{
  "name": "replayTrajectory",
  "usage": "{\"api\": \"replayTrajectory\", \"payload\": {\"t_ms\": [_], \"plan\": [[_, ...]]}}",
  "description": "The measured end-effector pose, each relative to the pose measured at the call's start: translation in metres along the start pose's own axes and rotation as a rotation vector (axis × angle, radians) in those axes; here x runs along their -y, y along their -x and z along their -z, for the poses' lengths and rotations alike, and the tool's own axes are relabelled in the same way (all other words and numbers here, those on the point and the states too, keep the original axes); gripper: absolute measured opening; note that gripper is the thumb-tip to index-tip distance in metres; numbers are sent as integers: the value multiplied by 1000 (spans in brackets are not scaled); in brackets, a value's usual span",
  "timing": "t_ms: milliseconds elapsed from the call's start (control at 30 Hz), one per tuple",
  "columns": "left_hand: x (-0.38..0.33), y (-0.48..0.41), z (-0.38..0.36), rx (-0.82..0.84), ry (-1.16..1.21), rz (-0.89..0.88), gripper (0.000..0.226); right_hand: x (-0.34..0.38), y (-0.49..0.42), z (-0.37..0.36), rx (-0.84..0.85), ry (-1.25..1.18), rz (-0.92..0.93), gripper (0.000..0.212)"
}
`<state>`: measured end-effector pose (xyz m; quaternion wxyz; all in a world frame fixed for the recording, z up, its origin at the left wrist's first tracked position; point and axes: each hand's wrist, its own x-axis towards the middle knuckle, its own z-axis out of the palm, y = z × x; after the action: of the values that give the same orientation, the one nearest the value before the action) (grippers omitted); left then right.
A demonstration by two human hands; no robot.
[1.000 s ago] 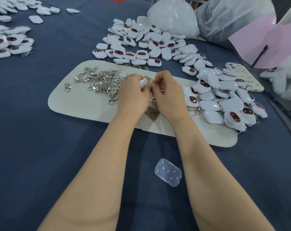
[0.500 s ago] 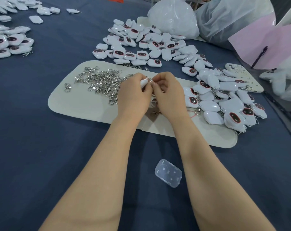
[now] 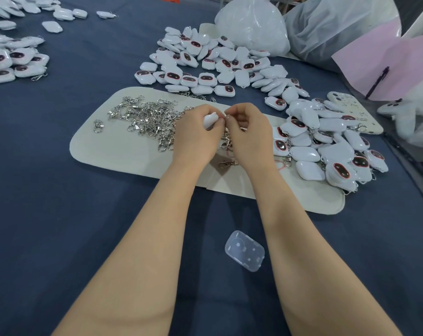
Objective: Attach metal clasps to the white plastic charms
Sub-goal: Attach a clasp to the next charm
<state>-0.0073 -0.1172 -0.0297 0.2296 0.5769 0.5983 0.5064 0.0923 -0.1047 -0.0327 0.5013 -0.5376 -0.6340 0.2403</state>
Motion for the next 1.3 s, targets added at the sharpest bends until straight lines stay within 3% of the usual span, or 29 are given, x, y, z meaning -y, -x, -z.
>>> {"api": "replayTrajectory", "payload": {"t_ms": [233,467,800,900,1067,1200,1300], "plan": [[2,-1,0,-15,4,33,2,5,0,-1,70,-12,-45,20],[0,0,0,8,-21,-8,17,3,1,-4,4,-107,-141,15],[-2,2,-2,9,15,-36,11,8,0,-2,-50,-335,-385,11],[-1,3,-2,-6,6,-26,8,11,0,0,-54,-343,-385,7],[-1,1,1,-100,87,14,6,14,1,0,78,-374,-337,3],[-1,-1,3,-101,267,179,21,15,3,-3,147,-240,-232,7],[-2,-2,4,-74,377,251,16,15,2,-4,115,-157,-178,8]]}}
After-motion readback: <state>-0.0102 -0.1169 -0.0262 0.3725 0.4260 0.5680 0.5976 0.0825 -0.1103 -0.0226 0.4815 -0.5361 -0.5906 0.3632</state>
